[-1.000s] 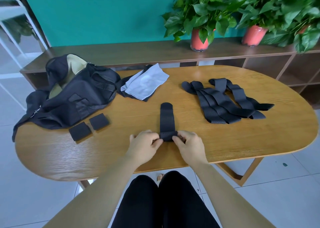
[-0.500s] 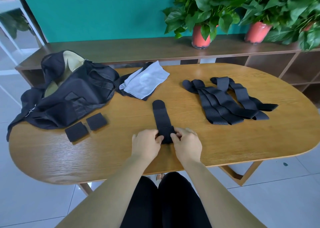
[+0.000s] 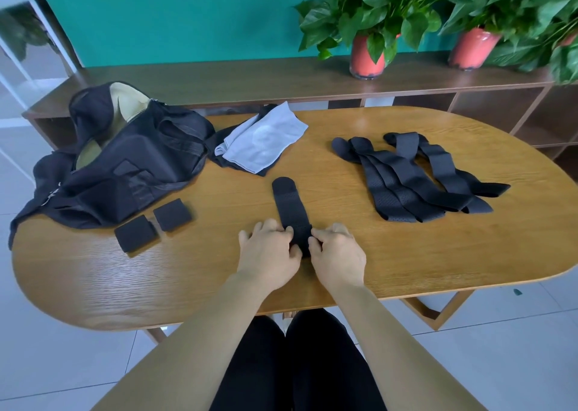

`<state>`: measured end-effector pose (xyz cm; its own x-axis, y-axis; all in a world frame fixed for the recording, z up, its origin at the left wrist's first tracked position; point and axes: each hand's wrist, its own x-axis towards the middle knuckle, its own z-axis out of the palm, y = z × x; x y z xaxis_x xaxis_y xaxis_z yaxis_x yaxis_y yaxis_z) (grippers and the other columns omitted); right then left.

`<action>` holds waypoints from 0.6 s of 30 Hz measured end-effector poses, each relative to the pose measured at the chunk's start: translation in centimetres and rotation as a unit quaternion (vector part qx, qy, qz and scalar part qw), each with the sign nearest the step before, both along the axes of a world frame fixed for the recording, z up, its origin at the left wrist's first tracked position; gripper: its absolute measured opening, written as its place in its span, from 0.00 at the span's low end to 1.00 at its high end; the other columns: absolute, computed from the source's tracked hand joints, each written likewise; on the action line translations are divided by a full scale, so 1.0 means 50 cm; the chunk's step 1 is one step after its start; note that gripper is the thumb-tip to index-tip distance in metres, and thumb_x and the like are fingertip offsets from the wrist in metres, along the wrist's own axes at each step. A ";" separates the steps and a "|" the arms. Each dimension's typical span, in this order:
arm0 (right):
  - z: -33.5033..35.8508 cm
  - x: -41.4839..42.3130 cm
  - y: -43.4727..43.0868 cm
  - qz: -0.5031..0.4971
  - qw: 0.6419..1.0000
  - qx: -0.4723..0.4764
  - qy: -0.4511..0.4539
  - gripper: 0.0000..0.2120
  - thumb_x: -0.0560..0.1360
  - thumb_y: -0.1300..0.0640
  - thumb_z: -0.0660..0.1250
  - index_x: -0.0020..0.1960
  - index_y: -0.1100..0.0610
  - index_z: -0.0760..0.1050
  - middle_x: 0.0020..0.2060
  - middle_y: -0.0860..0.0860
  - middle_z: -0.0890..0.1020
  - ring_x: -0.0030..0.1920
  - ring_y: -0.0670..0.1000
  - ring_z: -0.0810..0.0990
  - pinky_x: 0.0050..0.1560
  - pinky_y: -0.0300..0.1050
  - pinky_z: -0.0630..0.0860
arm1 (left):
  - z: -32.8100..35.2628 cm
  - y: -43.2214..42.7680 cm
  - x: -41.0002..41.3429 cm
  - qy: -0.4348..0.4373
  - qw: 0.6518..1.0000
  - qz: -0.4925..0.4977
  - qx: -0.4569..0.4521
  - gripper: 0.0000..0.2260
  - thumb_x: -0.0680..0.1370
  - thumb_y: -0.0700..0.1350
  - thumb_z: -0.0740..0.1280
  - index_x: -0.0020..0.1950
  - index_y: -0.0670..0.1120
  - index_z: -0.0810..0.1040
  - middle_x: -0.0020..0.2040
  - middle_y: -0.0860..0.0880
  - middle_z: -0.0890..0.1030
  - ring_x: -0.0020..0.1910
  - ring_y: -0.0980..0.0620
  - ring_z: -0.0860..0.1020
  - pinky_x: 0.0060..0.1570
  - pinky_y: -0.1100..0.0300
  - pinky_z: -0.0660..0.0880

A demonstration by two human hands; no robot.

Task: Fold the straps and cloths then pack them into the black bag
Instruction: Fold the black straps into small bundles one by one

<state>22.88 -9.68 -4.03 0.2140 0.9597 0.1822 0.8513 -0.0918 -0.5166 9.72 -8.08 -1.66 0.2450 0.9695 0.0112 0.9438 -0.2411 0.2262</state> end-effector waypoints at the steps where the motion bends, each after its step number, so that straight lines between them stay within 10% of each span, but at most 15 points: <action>1: 0.002 0.001 0.000 0.004 1.000 -0.004 -0.003 0.12 0.79 0.52 0.61 0.58 0.53 0.80 0.54 0.49 0.76 0.53 0.51 0.74 0.43 0.42 0.72 | 0.003 0.000 -0.002 0.016 1.000 -0.013 -0.004 0.23 0.78 0.58 0.59 0.71 0.52 0.69 0.61 0.53 0.70 0.62 0.51 0.66 0.59 0.51 0.59; 11: 0.025 0.049 -0.069 0.198 0.980 0.015 0.031 0.25 0.70 0.57 0.65 0.67 0.54 0.73 0.65 0.44 0.73 0.66 0.44 0.64 0.65 0.43 0.66 | 0.008 -0.021 -0.074 0.006 0.994 -0.104 -0.038 0.25 0.77 0.62 0.60 0.73 0.56 0.66 0.66 0.57 0.65 0.67 0.55 0.62 0.60 0.52 0.56; 18: 0.001 0.038 -0.069 0.163 0.982 0.035 0.084 0.14 0.74 0.61 0.68 0.59 0.52 0.80 0.53 0.49 0.81 0.56 0.45 0.75 0.58 0.41 0.73 | 0.011 -0.044 -0.088 -0.059 0.987 -0.119 -0.086 0.26 0.77 0.64 0.55 0.72 0.54 0.68 0.67 0.59 0.66 0.66 0.58 0.62 0.65 0.51 0.57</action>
<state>24.79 -13.15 -3.99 -0.0690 0.9685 0.2393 0.7313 0.2123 -0.6482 5.34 -10.26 -1.13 0.4735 0.8743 -0.1065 0.8293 -0.4018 0.3883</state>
